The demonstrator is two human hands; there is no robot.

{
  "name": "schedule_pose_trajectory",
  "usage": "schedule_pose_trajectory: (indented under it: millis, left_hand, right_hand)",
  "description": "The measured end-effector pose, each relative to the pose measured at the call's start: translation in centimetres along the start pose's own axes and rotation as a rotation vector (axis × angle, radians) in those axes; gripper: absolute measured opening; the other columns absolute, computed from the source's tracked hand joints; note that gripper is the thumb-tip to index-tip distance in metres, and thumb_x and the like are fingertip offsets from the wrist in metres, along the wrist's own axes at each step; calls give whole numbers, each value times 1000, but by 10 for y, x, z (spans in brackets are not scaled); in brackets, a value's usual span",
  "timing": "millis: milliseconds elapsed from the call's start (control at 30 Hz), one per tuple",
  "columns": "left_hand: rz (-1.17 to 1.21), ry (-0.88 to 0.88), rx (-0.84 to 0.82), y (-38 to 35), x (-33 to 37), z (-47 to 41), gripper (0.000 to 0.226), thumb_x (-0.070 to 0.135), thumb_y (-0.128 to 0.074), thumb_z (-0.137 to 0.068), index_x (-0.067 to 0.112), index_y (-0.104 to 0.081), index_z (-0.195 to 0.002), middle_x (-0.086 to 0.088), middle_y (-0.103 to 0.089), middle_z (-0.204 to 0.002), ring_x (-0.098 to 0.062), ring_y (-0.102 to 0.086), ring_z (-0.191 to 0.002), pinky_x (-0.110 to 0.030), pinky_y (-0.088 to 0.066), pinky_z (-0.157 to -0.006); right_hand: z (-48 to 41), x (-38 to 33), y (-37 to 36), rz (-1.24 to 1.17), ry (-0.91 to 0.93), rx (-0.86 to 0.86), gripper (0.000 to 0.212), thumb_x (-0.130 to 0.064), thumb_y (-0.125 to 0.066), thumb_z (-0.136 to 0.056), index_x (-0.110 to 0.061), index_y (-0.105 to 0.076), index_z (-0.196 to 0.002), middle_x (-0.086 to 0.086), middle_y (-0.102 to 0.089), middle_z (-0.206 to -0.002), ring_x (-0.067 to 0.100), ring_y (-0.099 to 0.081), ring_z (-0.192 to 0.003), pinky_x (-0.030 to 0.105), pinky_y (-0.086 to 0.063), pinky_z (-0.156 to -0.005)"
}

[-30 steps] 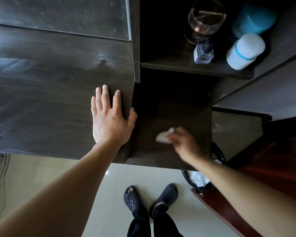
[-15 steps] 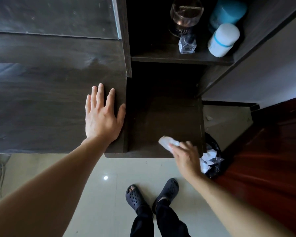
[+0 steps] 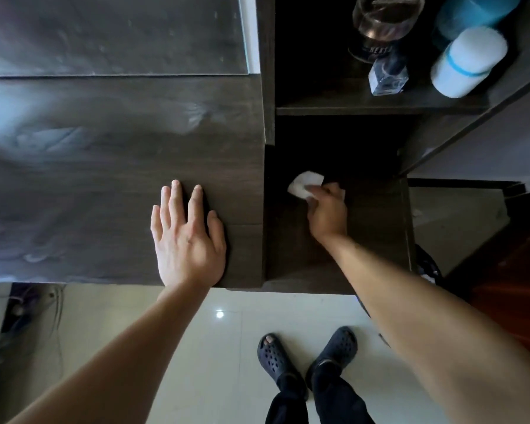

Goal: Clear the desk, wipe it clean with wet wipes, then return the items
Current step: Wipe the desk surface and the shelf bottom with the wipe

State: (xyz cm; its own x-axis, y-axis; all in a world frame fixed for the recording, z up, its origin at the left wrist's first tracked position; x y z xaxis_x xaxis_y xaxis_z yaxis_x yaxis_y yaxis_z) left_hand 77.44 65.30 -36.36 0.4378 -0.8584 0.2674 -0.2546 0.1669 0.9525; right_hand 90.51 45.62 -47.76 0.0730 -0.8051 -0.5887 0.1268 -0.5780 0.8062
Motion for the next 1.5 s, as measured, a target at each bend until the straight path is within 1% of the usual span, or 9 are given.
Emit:
schedule_pose_trajectory:
  millis: [300,567,767,900,967,1033,1233,1400,1500]
  left_hand:
    - [-12,-13,0,0,0,-1,48,31,-34,-94,8,-46,-135,-20,-32,-149,-34,-23,-141,-48,-18,-115]
    - [-15,-30,11,-2,-1,-1,48,30,-35,-94,8,-46,-135,-20,-33,-149,-34,-23,-141,-47,-17,-116]
    - [0,-29,3,0,0,-1,49,32,-32,-95,8,-46,-135,-21,-32,-149,-35,-22,-141,-48,-17,-116]
    - [0,-29,6,0,0,-1,49,31,-32,-94,8,-45,-136,-21,-32,-149,-34,-22,-141,-47,-15,-116]
    - [2,-28,5,-1,0,-1,49,32,-33,-94,8,-45,-136,-21,-32,-149,-34,-22,-141,-47,-15,-116]
    - [5,-28,9,-2,0,-1,49,32,-33,-94,8,-45,-136,-20,-32,-149,-33,-22,-141,-46,-15,-116]
    - [22,-32,20,-2,-2,0,48,31,-34,-94,9,-44,-136,-20,-31,-149,-34,-22,-141,-46,-14,-117]
    - [24,-33,28,-2,0,1,48,30,-35,-95,8,-44,-136,-21,-31,-149,-34,-22,-141,-46,-13,-117]
    - [21,-35,36,-3,0,1,47,29,-36,-94,8,-44,-136,-21,-31,-149,-34,-22,-141,-46,-14,-117]
  right_hand:
    - [89,-10,-9,-35,416,-408,29,3,-63,-76,-13,-74,-97,8,-68,-97,24,-63,-92,26,-45,-86]
    - [-41,-46,-34,28,56,-133,25,-7,-44,-95,-3,-64,-109,19,-60,-113,33,-56,-105,43,-45,-92]
    - [101,-11,-1,15,416,-415,29,-9,-62,-84,-27,-69,-105,4,-63,-93,25,-61,-88,30,-46,-74]
    - [107,13,1,-13,362,-245,35,-7,-56,-85,-28,-66,-112,2,-55,-78,20,-55,-71,29,-45,-60]
    - [102,-5,-17,-54,116,-107,20,-10,-57,-89,-22,-69,-100,2,-53,-77,15,-54,-70,31,-43,-64]
    - [120,-21,-35,-102,103,-56,14,-10,-59,-90,-20,-65,-82,0,-55,-72,5,-55,-68,29,-43,-66]
    - [149,32,8,130,432,-197,43,3,-63,-74,-25,-69,-106,-1,-56,-83,19,-54,-84,29,-46,-65]
    - [106,114,76,164,-137,198,40,9,-58,-80,-15,-69,-110,16,-54,-89,36,-55,-83,37,-50,-68]
    - [98,86,61,157,-474,268,34,-1,-53,-85,-15,-63,-114,15,-52,-98,35,-54,-90,33,-42,-68]
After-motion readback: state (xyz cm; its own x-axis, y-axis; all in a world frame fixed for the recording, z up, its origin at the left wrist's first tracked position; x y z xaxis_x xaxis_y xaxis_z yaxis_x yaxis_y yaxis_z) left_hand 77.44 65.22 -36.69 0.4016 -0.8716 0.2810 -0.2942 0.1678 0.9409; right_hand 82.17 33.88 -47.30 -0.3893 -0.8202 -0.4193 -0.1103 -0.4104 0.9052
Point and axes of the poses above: each hand's wrist, its own z-axis away from the middle knuckle, its own y-axis out of the back of the hand, x = y × z, the point moved 1 cm from there along -z, towards the middle knuckle
